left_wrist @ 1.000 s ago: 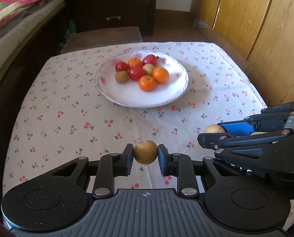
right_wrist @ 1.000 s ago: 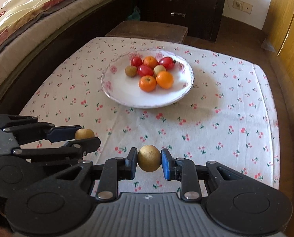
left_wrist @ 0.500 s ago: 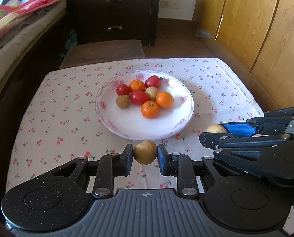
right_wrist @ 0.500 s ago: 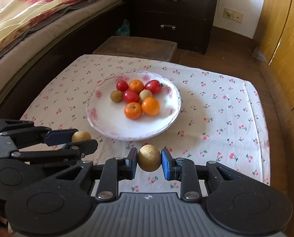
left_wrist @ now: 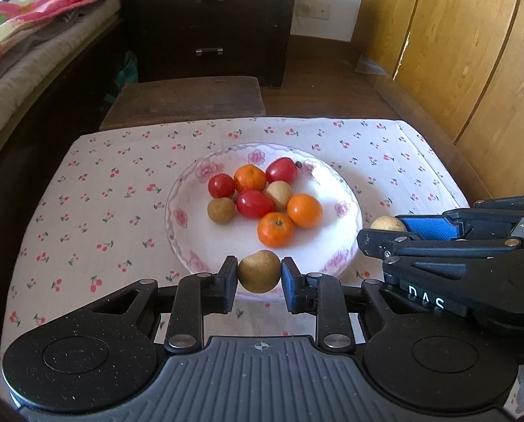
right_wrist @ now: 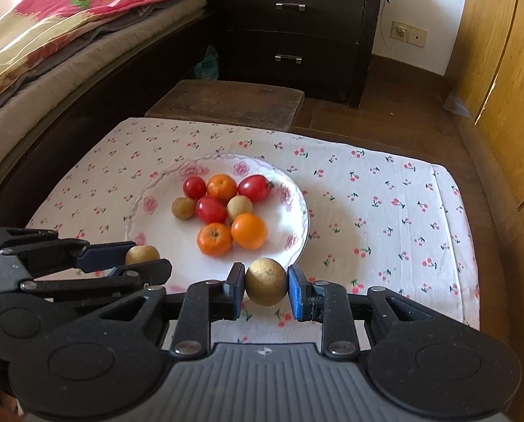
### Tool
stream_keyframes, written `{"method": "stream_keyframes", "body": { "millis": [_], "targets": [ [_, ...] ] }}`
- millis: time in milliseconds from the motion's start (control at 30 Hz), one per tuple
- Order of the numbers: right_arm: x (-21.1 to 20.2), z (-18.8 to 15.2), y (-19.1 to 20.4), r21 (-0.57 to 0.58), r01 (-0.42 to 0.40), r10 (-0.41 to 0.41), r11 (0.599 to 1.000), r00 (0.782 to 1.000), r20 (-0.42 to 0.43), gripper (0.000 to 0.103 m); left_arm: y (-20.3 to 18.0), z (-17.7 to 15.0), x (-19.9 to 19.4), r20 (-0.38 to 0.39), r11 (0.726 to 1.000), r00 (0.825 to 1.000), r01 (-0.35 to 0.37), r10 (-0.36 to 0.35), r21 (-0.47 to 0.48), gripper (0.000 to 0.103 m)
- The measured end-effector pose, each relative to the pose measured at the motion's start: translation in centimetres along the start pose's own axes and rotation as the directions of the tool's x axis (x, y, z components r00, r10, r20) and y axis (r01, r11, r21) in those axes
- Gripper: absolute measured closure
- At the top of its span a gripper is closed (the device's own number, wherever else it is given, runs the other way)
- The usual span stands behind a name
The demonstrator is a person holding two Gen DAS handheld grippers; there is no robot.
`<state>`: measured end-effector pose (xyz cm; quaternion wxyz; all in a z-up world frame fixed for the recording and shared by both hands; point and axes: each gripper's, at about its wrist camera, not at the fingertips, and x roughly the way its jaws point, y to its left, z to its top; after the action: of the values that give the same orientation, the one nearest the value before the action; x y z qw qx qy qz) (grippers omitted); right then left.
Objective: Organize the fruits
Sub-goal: 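Carry both held kiwis over the white plate with both tools, then open the left tool to drop its kiwi while the right tool releases its kiwi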
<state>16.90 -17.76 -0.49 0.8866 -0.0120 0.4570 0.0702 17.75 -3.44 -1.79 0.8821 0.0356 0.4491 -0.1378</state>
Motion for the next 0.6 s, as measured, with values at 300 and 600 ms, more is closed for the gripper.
{"method": "stream_keyframes", "body": {
  "millis": [300,600],
  "targets": [
    [2.0,1.0,-0.4,0.010,0.003,-0.003,1.000,1.000,-0.007,0.075,0.5,1.0,1.9,-0.016,1.000,1.000,-0.011,0.010,-0.017,0.069],
    [3.3,1.6,-0.4,0.015,0.000,0.000,1.000,1.000,-0.010,0.075,1.1,1.3,3.4,-0.034,0.999,0.999,-0.019,0.018,-0.038,0.068]
  ]
}}
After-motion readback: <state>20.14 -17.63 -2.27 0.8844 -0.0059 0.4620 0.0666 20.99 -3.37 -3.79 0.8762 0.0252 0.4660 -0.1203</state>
